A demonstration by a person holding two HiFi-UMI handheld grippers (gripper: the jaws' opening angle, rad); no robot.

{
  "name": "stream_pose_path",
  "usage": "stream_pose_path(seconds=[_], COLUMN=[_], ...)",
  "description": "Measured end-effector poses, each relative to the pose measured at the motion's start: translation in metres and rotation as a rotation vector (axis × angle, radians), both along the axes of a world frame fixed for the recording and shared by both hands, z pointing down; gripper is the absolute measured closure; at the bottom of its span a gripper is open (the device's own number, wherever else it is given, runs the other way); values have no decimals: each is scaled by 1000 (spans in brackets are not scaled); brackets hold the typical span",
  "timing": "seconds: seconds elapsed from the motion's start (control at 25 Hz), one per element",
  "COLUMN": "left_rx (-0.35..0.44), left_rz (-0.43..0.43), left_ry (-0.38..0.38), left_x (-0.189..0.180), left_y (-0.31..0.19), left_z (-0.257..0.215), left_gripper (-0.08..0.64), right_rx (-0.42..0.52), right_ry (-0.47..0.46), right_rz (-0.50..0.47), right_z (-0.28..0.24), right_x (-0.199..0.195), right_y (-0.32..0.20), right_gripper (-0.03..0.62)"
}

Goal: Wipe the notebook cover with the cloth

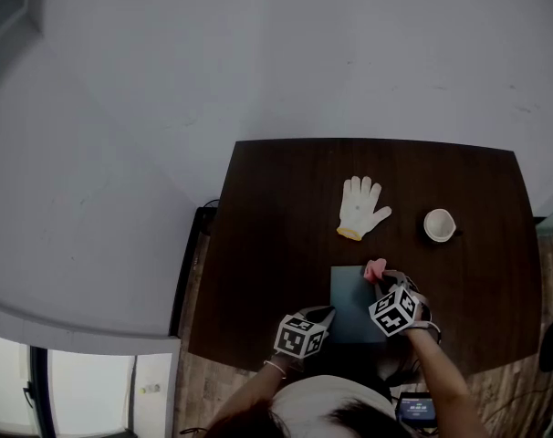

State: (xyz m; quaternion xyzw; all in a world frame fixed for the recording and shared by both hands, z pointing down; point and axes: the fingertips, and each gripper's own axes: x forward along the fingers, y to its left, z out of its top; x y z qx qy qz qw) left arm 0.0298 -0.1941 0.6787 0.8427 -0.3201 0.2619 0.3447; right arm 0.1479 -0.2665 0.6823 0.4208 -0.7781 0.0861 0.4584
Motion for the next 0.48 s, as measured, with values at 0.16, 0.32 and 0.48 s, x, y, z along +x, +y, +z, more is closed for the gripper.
stream_pose_path(seconds=[0.16,0.32,0.48], left_rx=[2,-2,-5], left_rz=[1,2,1], left_ry=[-2,0,0], left_x=[-1,-1,-1], left_y=[1,1,1], left_z=[1,1,1], left_gripper=[541,541,541], right_rx=[-16,-15,11], right_ry=[-5,12,-14], right_rz=[66,106,150], right_z=[1,-2,-12], right_x=[13,23,30], right_y=[3,8,9], right_gripper=[548,548,548])
